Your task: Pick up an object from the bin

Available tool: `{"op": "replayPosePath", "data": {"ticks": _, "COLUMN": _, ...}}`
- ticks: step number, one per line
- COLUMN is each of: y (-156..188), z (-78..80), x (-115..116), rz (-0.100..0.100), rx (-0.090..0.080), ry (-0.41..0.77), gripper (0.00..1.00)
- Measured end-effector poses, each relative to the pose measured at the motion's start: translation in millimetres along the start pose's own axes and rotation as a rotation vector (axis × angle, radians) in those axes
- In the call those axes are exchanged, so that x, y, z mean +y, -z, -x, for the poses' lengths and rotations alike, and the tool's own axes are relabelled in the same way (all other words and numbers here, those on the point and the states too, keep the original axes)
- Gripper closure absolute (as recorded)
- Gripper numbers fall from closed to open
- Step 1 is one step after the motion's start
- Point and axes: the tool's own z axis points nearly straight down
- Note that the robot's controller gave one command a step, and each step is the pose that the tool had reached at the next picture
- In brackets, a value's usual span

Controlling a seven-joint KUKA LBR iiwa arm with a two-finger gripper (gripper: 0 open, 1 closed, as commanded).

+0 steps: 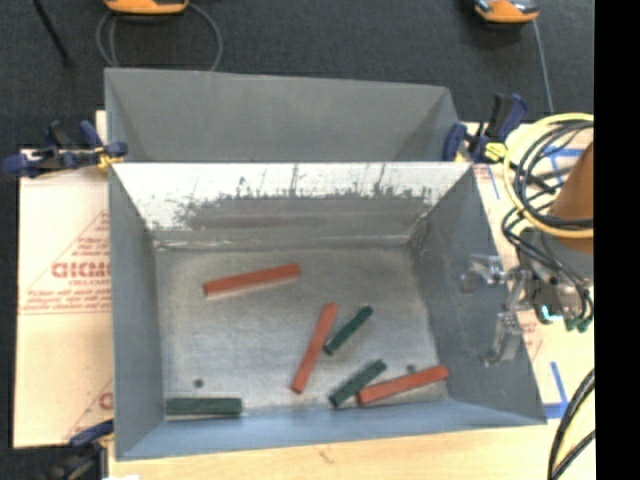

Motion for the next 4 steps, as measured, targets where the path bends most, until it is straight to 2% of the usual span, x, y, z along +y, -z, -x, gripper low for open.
{"op": "replayPosePath", "data": {"ticks": 1, "y": -151, "z": 3.1, "x": 14, "rz": 0.001, "rx": 0.000, "ry": 0.010, "gripper": 0.00}}
{"op": "replayPosePath", "data": {"ticks": 2, "y": -147, "z": 4.9, "x": 13, "rz": -0.002, "rx": -0.007, "ry": 0.013, "gripper": 1.00}}
{"op": "replayPosePath", "data": {"ticks": 3, "y": -22, "z": 46.1, "x": 6, "rz": -0.005, "rx": -0.017, "ry": 0.044, "gripper": 1.00}}
{"op": "replayPosePath", "data": {"ticks": 4, "y": 79, "z": 88.7, "x": 29, "rz": -0.004, "rx": -0.016, "ry": 0.358, "gripper": 1.00}}
